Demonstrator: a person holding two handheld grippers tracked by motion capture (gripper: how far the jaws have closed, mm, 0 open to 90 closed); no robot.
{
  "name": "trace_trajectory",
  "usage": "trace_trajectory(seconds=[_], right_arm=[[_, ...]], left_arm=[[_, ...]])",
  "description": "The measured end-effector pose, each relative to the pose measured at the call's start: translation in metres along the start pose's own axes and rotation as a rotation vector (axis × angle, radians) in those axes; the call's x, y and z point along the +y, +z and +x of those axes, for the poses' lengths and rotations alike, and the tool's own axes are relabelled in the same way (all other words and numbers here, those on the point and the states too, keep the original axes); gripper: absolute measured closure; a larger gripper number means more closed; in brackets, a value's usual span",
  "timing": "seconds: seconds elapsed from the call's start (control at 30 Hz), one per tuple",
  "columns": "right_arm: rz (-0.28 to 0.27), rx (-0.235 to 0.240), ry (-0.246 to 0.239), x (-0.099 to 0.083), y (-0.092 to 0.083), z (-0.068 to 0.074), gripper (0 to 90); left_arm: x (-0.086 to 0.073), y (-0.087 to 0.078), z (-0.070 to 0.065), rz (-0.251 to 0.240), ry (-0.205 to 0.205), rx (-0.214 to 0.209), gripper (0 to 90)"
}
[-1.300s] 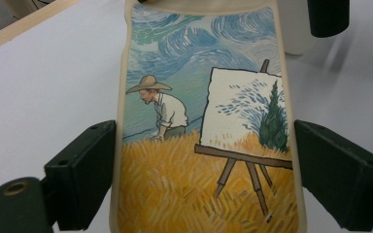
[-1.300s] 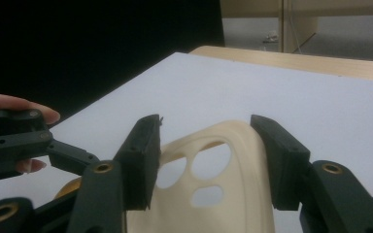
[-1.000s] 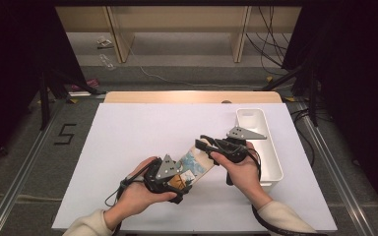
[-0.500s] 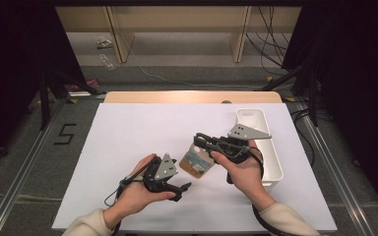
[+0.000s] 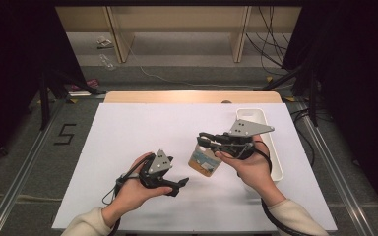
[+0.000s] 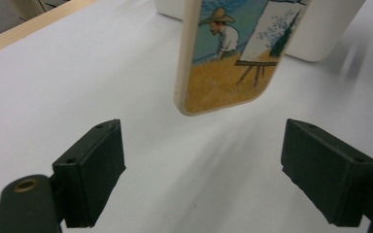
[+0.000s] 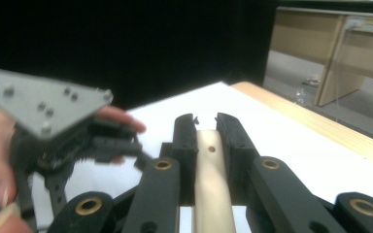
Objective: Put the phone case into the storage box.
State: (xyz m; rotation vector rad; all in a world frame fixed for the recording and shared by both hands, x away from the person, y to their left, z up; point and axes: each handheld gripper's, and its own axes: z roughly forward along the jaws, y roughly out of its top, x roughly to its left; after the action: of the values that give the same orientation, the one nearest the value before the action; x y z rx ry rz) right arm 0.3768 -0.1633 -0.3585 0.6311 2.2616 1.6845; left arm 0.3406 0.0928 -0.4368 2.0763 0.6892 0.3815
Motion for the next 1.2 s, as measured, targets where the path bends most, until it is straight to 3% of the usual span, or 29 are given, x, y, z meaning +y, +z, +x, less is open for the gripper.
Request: trace_trajectory(seconds=[0.13,0.17,0.5,1.2], right_arm=[[0.034,0.036,-0.031,0.001,0.001,0.000,79.7],[0.054,0.065,-0.051,0.002,0.002,0.001,79.7],[0.100,0.128,-0.100,0.002,0.005,0.005,79.6],[0.112,0.164,-0.114,0.004,0.007,0.011,79.6]], left_arm=[[0.000,0.000,0.000,-0.002,-0.001,-0.010,16.6],[0.000,0.000,0.000,-0.006,0.001,-0.017,16.9],[0.000,0.000,-0.001,-0.015,-0.007,-0.041,18.3],[-0.002,0.003,0.001,-0.012,0.022,-0.044,24.1]])
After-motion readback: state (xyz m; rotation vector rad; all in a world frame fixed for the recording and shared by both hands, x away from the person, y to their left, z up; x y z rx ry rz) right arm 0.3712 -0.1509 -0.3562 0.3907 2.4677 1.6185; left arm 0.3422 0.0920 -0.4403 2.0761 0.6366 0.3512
